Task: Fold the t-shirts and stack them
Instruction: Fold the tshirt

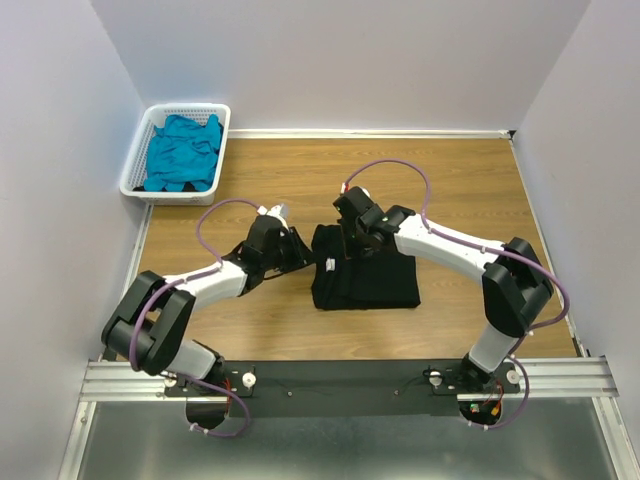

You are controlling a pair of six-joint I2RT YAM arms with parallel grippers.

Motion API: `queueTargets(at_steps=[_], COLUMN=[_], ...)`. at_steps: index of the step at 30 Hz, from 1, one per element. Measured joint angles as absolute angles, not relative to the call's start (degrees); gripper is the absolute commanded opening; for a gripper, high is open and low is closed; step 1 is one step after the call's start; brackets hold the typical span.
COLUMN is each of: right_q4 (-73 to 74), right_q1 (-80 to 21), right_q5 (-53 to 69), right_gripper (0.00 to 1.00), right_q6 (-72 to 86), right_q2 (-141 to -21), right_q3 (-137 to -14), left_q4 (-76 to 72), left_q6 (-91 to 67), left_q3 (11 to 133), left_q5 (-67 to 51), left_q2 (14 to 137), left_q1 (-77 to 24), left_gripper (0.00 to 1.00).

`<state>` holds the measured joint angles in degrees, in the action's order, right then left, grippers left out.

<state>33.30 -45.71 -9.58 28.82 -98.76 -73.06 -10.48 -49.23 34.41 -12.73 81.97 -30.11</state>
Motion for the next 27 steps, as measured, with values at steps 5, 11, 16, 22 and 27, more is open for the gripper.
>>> queueTargets(at_steps=[5, 11, 16, 22, 27], right_q4=[33.3, 33.3, 33.3, 33.3, 33.3], right_q1=[-45.7, -45.7, -45.7, -45.7, -45.7], right_q5=[-9.6, -9.5, -9.3, -8.8, -7.1], right_gripper=[0.00, 0.00, 0.01, 0.01, 0.01], right_q6=[28.0, 27.3, 26.9, 26.4, 24.7], right_q2=[-98.5, -98.5, -98.5, -98.5, -98.5], right_q3=[-73.0, -73.0, -73.0, -73.0, -73.0], left_q4=[-21.2, -33.6, -42.3, -49.6, -53.1], left_q6=[-48.6, -49.1, -50.8, -54.7, -57.2], left_q3=[33.8, 33.8, 33.9, 33.8, 33.7], left_q5=[-17.2, -23.5, -27.8, -29.8, -30.3], left_q2=[85.2, 94.2, 101.1, 109.2, 111.2], left_q1=[-29.8, -29.9, -29.9, -30.5, -30.5], left_gripper=[0.30, 0.27, 0.25, 0.21, 0.19])
